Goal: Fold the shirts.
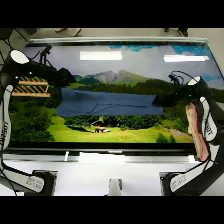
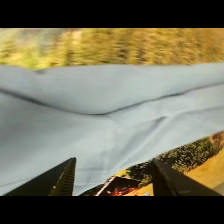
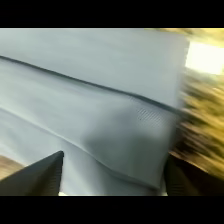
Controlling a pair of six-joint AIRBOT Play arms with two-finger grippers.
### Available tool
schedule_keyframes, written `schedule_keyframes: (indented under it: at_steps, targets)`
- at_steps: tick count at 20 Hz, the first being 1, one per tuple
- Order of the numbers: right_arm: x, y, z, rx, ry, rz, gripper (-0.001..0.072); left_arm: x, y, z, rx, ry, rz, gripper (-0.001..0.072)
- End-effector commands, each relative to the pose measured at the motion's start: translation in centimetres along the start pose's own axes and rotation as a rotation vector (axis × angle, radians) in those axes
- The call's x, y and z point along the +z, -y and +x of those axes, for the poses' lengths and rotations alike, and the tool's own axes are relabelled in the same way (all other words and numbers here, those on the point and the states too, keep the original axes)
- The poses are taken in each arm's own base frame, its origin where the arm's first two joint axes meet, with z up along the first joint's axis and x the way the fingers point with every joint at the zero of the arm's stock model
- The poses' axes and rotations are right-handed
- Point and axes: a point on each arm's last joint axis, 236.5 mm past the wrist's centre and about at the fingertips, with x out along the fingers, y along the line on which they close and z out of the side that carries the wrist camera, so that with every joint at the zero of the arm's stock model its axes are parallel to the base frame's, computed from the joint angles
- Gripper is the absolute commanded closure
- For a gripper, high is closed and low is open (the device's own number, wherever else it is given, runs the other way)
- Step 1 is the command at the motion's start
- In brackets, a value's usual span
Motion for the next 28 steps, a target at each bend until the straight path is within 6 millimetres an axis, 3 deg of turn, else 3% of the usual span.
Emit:
schedule_keyframes:
  at_steps: [1,2,3,4,8,11,13,16,19,21,22,24,26,28]
  targets:
    - [1.2,-1.9,1.2,0.042,0.034,0.000,0.0603,-0.6,3.7,1.8,-0.031,-0.018,0.065,0.0187]
    - [1.5,-2.4,0.8,0.049,0.048,-0.010,0.0690,-1.0,4.6,2.4,-0.038,-0.030,0.080,0.0234]
    - [2.0,-3.1,-0.1,0.055,0.071,-0.052,0.0691,-1.4,5.4,3.3,-0.044,-0.040,0.090,0.0405]
    - [2.4,-3.9,-1.4,0.050,0.097,-0.092,0.0691,-1.9,6.4,4.5,-0.053,-0.052,0.103,0.0650]
    - [2.8,-8.9,-9.2,0.022,0.215,-0.228,0.0692,-5.6,11.0,12.5,-0.135,-0.127,0.029,0.0670]
    - [-0.1,-13.8,-15.1,0.026,0.237,-0.331,0.0692,-8.1,16.6,18.4,-0.260,-0.131,-0.033,0.0671]
    - [-2.7,-16.6,-18.2,0.023,0.239,-0.381,0.0691,-8.7,19.9,20.9,-0.322,-0.095,-0.081,0.0670]
    - [-5.5,-19.4,-21.5,0.009,0.267,-0.410,0.0691,-11.5,24.3,24.2,-0.407,-0.111,-0.172,0.0671]
    - [-6.5,-20.5,-23.1,-0.004,0.301,-0.404,0.0691,-13.9,27.3,26.8,-0.476,-0.136,-0.278,0.0671]
    - [-6.3,-20.9,-22.8,0.000,0.301,-0.410,0.0690,-12.7,26.9,26.0,-0.490,-0.110,-0.229,0.0673]
    - [-6.0,-21.5,-22.3,0.006,0.301,-0.425,0.0690,-11.6,26.1,24.7,-0.486,-0.092,-0.173,0.0674]
    - [-4.7,-23.7,-20.3,0.031,0.306,-0.477,0.0690,-8.5,22.7,20.6,-0.375,-0.040,-0.026,0.0675]
    - [-2.4,-26.6,-17.3,0.066,0.336,-0.515,0.0690,-4.7,17.5,14.3,-0.182,0.035,0.101,0.0674]
    - [-0.1,-29.7,-13.4,0.115,0.365,-0.524,0.0690,-0.6,12.1,6.0,0.008,0.151,0.176,0.0674]
